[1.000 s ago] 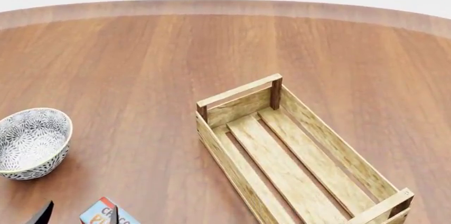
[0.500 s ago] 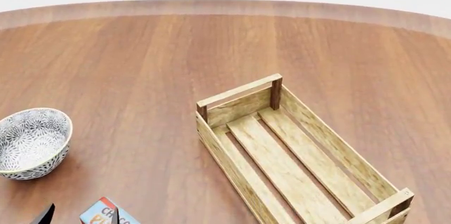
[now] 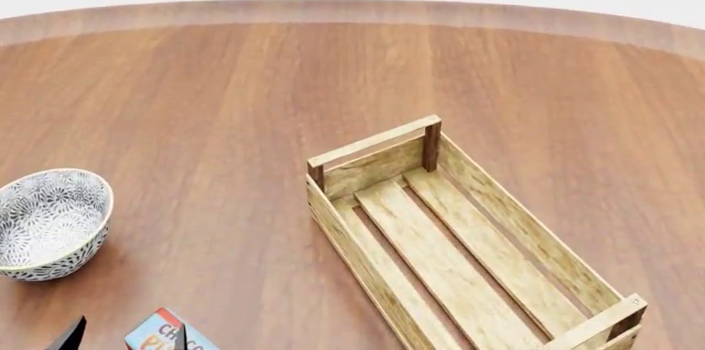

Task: Pick up the chocolate pudding and put it in the tray.

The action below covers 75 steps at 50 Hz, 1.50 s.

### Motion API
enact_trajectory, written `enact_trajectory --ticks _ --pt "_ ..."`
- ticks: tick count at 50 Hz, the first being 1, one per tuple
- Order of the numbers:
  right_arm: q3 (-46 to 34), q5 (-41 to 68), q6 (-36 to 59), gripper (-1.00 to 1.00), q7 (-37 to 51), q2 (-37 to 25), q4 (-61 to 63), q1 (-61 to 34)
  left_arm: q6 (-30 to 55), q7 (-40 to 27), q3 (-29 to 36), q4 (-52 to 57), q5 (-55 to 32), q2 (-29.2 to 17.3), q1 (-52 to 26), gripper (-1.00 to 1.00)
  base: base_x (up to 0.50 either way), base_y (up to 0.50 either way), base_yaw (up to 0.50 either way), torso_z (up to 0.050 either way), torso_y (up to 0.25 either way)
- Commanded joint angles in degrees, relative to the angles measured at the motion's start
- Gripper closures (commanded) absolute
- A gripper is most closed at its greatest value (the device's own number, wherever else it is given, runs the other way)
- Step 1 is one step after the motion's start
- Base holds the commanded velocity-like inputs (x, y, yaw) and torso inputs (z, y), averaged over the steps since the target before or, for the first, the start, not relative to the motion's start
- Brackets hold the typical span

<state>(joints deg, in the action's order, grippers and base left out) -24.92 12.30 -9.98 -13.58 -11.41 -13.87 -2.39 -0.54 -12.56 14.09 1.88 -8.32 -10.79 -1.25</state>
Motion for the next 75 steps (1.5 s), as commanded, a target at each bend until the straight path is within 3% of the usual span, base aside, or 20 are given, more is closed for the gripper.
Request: enact_trajectory --ticks 1,14,75 --pt "-1.1 -0.3 -0.2 -1.0 -0.3 1.2 -2.8 -2.1 0.0 -0.3 0.4 0.1 -0.2 -0.3 -0.1 -1.0 0.0 0.0 0.0 0.0 0.0" --pt "-3.1 -1.6 1.4 -1.0 0.6 -0.1 1.1 1.2 -0.3 -0.7 0.7 -0.1 -0.6 -0.4 -0.2 -1.0 0.0 0.0 0.0 0.0 0.0" --pt "-6.8 -0.9 -2.6 -1.0 -1.6 5.7 -17.5 -10.0 -0.4 -2.1 2.1 -1.1 -2.2 -1.4 -1.2 -1.0 0.0 0.0 0.0 0.0 0.0"
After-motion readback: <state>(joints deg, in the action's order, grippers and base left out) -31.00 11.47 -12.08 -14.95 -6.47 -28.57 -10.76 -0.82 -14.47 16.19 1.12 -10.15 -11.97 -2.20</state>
